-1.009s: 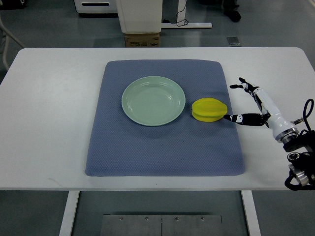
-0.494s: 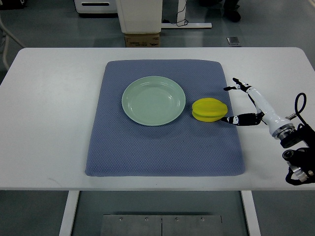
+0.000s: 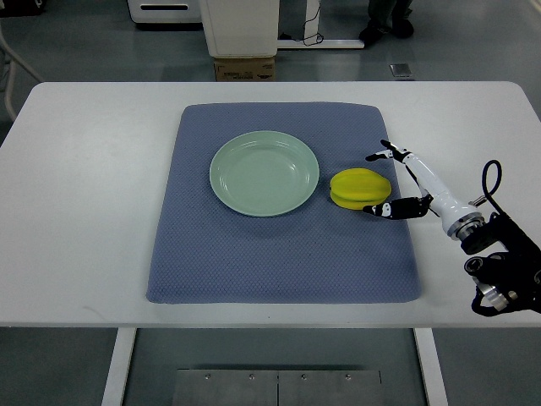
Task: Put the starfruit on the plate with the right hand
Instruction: 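Close the right hand's fingers around the yellow starfruit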
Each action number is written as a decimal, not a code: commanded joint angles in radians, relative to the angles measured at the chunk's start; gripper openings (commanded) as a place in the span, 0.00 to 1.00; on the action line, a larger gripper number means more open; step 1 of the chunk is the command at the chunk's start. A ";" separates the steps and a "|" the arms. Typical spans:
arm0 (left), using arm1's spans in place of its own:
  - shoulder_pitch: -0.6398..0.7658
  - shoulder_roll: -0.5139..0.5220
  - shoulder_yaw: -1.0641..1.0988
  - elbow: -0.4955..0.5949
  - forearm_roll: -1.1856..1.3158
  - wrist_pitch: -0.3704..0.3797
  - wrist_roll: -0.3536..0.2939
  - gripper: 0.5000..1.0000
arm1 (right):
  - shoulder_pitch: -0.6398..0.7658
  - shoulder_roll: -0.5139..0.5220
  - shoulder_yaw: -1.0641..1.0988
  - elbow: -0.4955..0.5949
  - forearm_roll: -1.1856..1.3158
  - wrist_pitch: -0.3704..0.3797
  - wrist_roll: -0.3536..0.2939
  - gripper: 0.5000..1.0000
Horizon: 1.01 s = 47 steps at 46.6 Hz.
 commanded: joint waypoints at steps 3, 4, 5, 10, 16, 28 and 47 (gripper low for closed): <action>0.000 0.000 0.000 0.000 0.000 0.000 -0.001 1.00 | 0.021 0.008 -0.039 -0.013 0.015 0.000 -0.002 1.00; 0.000 0.000 0.000 0.000 0.000 0.000 -0.001 1.00 | 0.024 0.013 -0.044 -0.016 0.020 0.000 -0.002 1.00; 0.000 0.000 0.000 0.000 0.000 0.000 0.000 1.00 | 0.026 0.017 -0.049 -0.020 0.023 0.000 -0.002 1.00; 0.000 0.000 0.000 0.000 0.000 0.000 0.000 1.00 | 0.034 0.049 -0.075 -0.046 0.034 0.000 -0.003 0.99; 0.000 0.000 0.000 0.000 0.000 0.000 0.000 1.00 | 0.043 0.075 -0.096 -0.075 0.054 0.000 -0.017 0.97; 0.000 0.000 0.000 0.000 0.000 0.000 0.000 1.00 | 0.049 0.079 -0.105 -0.076 0.074 0.000 -0.017 0.79; 0.000 0.000 0.000 0.000 0.000 0.000 0.000 1.00 | 0.067 0.080 -0.127 -0.070 0.084 0.000 -0.009 0.32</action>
